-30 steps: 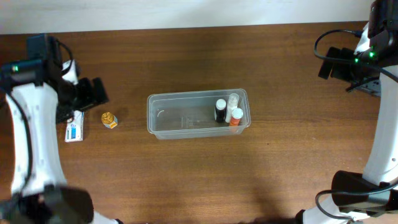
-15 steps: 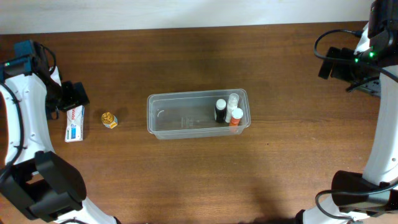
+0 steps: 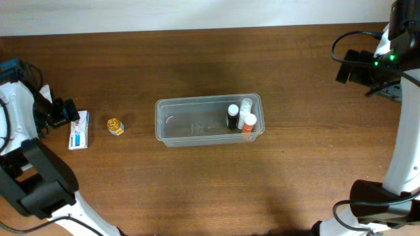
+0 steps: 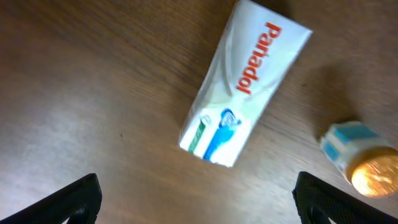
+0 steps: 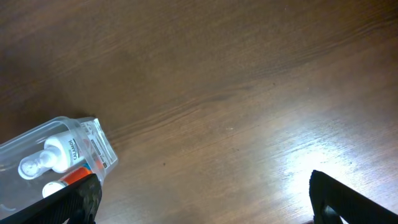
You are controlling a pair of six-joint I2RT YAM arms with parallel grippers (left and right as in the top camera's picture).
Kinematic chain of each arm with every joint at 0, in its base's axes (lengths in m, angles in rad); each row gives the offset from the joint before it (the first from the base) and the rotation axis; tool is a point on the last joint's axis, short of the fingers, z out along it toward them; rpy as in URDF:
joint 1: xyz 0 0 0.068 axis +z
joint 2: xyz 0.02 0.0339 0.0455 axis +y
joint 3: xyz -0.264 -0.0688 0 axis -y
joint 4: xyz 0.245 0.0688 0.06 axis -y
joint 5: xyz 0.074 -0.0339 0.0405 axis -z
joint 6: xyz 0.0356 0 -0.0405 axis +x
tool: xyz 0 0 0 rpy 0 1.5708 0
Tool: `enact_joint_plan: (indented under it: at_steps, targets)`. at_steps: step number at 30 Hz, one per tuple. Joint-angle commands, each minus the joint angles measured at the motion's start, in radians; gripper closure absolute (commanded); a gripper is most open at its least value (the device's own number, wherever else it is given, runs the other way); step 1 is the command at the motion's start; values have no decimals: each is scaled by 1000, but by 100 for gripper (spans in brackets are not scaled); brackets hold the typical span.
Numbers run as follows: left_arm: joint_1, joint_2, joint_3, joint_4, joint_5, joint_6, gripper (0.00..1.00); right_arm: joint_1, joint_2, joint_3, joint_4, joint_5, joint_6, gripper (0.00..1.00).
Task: Pack container
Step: 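Move left gripper to white toothpaste box and grasp it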
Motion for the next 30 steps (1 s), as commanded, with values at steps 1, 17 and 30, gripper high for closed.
enact_joint_plan:
  at_steps: [1, 17, 30]
  targets:
    - [0, 37, 11, 18, 56, 77, 1, -3, -6, 6, 0, 12, 8, 2]
    - [-7, 206, 11, 97, 66, 133, 0, -3, -6, 6, 0, 11, 8, 2]
    - [-105, 210, 9, 145, 66, 144, 1, -3, -6, 6, 0, 11, 8, 2]
